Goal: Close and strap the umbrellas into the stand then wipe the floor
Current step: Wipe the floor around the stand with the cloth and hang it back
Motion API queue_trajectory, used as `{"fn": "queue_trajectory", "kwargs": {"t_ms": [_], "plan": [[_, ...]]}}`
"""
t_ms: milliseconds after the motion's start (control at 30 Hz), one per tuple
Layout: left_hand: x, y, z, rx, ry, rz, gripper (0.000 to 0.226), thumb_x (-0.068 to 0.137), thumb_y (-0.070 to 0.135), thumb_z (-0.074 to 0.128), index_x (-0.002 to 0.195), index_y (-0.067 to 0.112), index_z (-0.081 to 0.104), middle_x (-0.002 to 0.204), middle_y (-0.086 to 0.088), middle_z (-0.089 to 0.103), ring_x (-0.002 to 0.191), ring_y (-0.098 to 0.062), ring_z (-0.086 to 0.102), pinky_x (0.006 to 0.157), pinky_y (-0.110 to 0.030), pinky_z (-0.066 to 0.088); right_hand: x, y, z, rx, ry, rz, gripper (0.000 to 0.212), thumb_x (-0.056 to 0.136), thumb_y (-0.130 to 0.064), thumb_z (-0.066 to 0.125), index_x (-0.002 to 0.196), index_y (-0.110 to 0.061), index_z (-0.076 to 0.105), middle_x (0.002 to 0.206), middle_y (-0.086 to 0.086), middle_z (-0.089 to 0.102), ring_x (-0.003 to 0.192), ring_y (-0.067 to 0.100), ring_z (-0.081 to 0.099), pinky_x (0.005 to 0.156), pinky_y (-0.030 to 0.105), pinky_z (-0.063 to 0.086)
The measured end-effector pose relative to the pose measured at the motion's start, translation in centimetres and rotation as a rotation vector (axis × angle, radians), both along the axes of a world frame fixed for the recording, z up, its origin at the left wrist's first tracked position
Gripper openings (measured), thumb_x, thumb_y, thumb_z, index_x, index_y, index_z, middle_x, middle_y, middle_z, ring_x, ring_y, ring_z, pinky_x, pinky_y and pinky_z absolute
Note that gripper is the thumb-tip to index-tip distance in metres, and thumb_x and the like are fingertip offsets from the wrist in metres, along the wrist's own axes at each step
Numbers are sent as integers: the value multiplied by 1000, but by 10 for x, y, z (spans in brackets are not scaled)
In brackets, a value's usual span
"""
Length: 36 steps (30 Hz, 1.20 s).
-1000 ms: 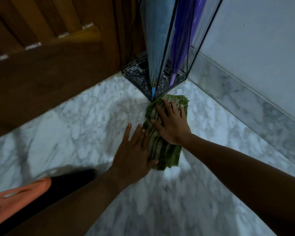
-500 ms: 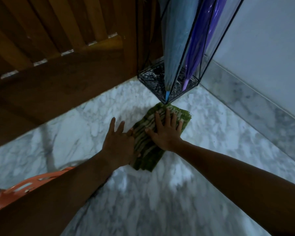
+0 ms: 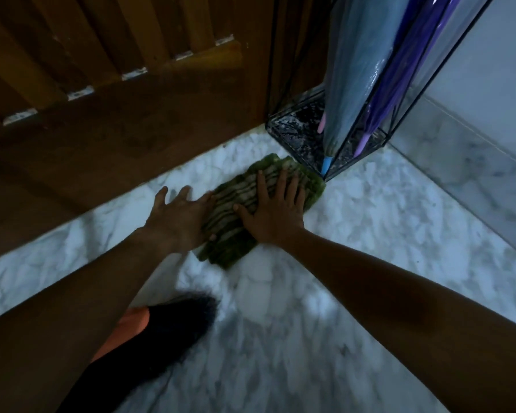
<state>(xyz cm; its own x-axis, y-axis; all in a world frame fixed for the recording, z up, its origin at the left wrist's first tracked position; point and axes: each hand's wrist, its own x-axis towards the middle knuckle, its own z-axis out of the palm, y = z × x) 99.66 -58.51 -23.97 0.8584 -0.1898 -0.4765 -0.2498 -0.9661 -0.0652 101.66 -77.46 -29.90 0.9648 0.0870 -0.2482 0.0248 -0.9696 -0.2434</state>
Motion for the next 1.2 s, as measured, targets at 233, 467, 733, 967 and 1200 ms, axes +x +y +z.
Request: {"fn": "queue_trajectory", "kwargs": {"t_ms": [233,467,733,967,1200], "plan": [[9,10,-14,-465,-128,261,68,92,17,64,153,20,34,149,-9,47,127,-33,53,102,-37,43,65,26,0,-19,26,91,95,86,-84,26,160,-35,-8,165,19,-21,150,45,-19,120,59,-12],[36,22,-19,-526,-65,366,75,84,36,76,147,12,43,149,-10,48,136,-28,46,109,-32,39,97,40,5,-47,37,156,100,83,-89,24,160,-35,-7,165,18,-22,151,44,-19,119,59,-12],[36,13,-7,-292,-43,352,72,80,42,78,141,16,50,129,-13,60,119,-32,55,79,-30,42,81,34,9,-8,22,181,107,79,-90,34,161,-32,-5,166,18,-20,151,44,-17,120,59,-11],[7,-1,13,-149,-49,232,78,62,50,88,129,21,60,114,-10,68,106,-28,63,75,-28,44,33,25,7,4,0,202,102,83,-86,36,161,-33,-2,166,20,-15,152,44,-13,121,57,-8],[-28,-28,12,-71,-36,124,54,62,46,83,102,15,65,96,-7,70,86,-26,66,72,-32,52,-23,-10,8,13,10,292,103,81,-86,35,161,-34,-3,167,17,-17,153,40,-13,121,52,-11]]}}
